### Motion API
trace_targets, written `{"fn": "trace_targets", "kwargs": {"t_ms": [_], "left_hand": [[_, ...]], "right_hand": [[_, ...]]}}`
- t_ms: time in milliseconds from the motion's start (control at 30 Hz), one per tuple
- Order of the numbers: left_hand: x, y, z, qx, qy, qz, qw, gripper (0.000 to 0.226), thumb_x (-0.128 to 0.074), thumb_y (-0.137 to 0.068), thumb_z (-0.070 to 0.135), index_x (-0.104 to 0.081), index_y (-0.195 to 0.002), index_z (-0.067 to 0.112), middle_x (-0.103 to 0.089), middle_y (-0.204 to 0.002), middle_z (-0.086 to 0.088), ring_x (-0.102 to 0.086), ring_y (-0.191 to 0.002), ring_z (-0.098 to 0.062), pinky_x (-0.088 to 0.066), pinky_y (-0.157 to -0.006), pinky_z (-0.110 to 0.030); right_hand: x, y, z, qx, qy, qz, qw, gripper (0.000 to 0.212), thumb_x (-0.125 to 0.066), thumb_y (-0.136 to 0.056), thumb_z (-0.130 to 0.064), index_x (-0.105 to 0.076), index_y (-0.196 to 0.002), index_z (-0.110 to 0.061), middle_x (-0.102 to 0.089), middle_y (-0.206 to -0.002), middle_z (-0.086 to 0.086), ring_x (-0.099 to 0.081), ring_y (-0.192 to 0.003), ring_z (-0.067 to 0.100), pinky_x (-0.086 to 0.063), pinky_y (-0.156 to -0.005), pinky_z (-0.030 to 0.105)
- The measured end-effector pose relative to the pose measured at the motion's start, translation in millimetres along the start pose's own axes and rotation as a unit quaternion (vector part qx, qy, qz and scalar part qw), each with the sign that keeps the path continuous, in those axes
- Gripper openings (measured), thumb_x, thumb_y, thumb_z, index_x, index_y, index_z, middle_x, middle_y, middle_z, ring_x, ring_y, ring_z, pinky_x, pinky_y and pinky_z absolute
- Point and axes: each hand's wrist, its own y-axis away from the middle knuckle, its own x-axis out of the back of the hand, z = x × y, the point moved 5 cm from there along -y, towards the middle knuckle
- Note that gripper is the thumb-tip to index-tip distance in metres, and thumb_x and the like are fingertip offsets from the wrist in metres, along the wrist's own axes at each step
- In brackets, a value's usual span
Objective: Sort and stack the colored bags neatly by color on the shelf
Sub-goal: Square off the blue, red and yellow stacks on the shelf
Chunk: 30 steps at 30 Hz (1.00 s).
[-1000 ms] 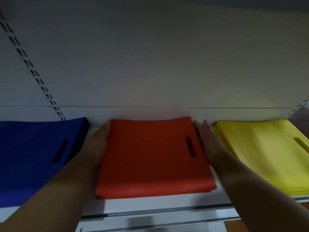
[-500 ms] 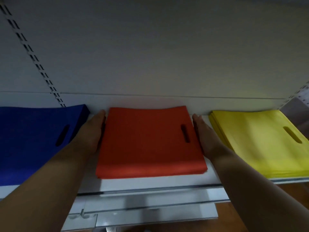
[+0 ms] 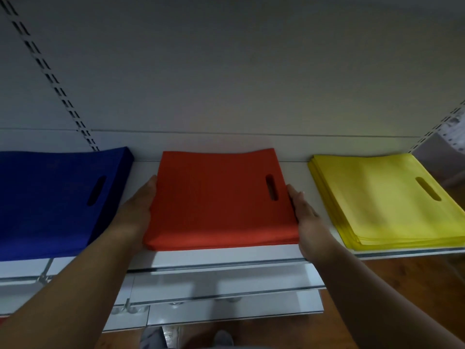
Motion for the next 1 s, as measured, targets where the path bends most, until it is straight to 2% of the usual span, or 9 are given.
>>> {"fn": "trace_targets", "kwargs": {"t_ms": [167,267,367,533,600,667,767,900,1000], "left_hand": [[2.6,5.0,-3.6,0.005,0.030,0.021,0.999,0.043,-0.055,-0.088,0.065,-0.070,-0.108,0.029,-0.075,-0.091,-0.003,-0.073,-0.078,-0.026,-0.057,-0.072,-0.042],[-4.0,12.8,-3.5,0.009,0.049,-0.001,0.999,0.040,-0.052,-0.094,0.057,-0.071,-0.107,0.025,-0.074,-0.092,-0.005,-0.073,-0.080,-0.028,-0.057,-0.074,-0.047],[-12.3,20.1,-1.8,0.016,0.054,-0.005,0.998,0.036,-0.052,-0.093,0.056,-0.072,-0.106,0.029,-0.076,-0.094,-0.004,-0.073,-0.085,-0.028,-0.057,-0.078,-0.050],[0.7,29.4,-4.7,0.003,0.069,0.023,0.997,0.027,-0.052,-0.093,0.040,-0.063,-0.080,0.020,-0.067,-0.073,-0.004,-0.066,-0.065,-0.024,-0.055,-0.076,-0.043],[8.9,38.0,-13.6,-0.026,0.045,0.034,0.998,0.026,-0.051,-0.094,0.037,-0.067,-0.086,0.018,-0.071,-0.088,-0.008,-0.067,-0.078,-0.026,-0.054,-0.084,-0.044],[12.0,49.8,-19.5,-0.087,-0.003,0.037,0.996,0.024,-0.050,-0.098,0.032,-0.069,-0.109,0.021,-0.070,-0.109,-0.005,-0.066,-0.098,-0.023,-0.050,-0.089,-0.039],[10.0,59.3,-24.5,-0.123,-0.045,0.015,0.991,0.059,-0.062,-0.093,0.017,-0.039,-0.148,0.017,-0.053,-0.133,0.002,-0.056,-0.115,-0.013,-0.042,-0.092,-0.024],[11.1,55.5,-27.6,-0.108,-0.092,-0.006,0.990,0.082,-0.072,-0.084,0.013,-0.029,-0.153,0.016,-0.052,-0.134,0.001,-0.054,-0.121,-0.018,-0.043,-0.094,-0.027],[20.3,54.0,-33.5,-0.047,0.025,0.008,0.999,0.080,-0.074,-0.077,0.016,-0.037,-0.148,0.009,-0.058,-0.133,-0.007,-0.059,-0.118,-0.025,-0.044,-0.101,-0.035]], "right_hand": [[1.3,9.3,-3.9,0.002,-0.033,0.006,0.999,0.061,-0.049,-0.079,-0.068,-0.060,-0.121,-0.026,-0.074,-0.101,-0.014,-0.068,-0.099,0.002,-0.052,-0.087,0.031],[-3.2,12.8,1.2,0.000,0.023,-0.003,1.000,0.075,-0.049,-0.079,-0.081,-0.054,-0.136,-0.033,-0.062,-0.133,-0.004,-0.055,-0.126,0.014,-0.036,-0.112,0.048],[-2.7,18.5,1.4,0.006,0.044,-0.019,0.999,0.076,-0.047,-0.076,-0.085,-0.054,-0.135,-0.039,-0.060,-0.135,-0.003,-0.054,-0.128,0.017,-0.034,-0.113,0.048],[5.9,35.2,-10.5,0.074,0.208,-0.025,0.975,0.054,-0.049,-0.099,-0.046,-0.037,-0.149,-0.028,-0.051,-0.143,-0.006,-0.050,-0.129,0.010,-0.041,-0.111,0.042],[10.7,45.8,-14.4,0.114,0.304,-0.065,0.944,0.070,-0.069,-0.091,-0.028,-0.030,-0.146,-0.045,-0.050,-0.136,-0.021,-0.051,-0.118,-0.009,-0.046,-0.096,0.014],[15.6,51.3,-15.2,0.161,0.422,-0.098,0.887,0.089,-0.082,-0.078,-0.025,-0.025,-0.134,-0.064,-0.051,-0.127,-0.028,-0.054,-0.110,-0.012,-0.043,-0.085,0.004],[22.0,47.2,-11.6,0.185,0.467,-0.081,0.861,0.098,-0.085,-0.070,-0.027,-0.025,-0.141,-0.059,-0.050,-0.130,-0.022,-0.058,-0.111,-0.001,-0.049,-0.092,0.022],[23.2,45.4,-6.7,0.190,0.480,-0.049,0.855,0.090,-0.082,-0.075,-0.030,-0.029,-0.145,-0.046,-0.051,-0.129,-0.015,-0.057,-0.107,0.003,-0.048,-0.091,0.025],[24.1,47.4,-2.9,0.201,0.496,-0.023,0.845,0.078,-0.078,-0.077,-0.032,-0.035,-0.142,-0.040,-0.053,-0.123,-0.012,-0.056,-0.107,0.009,-0.049,-0.089,0.029]]}}
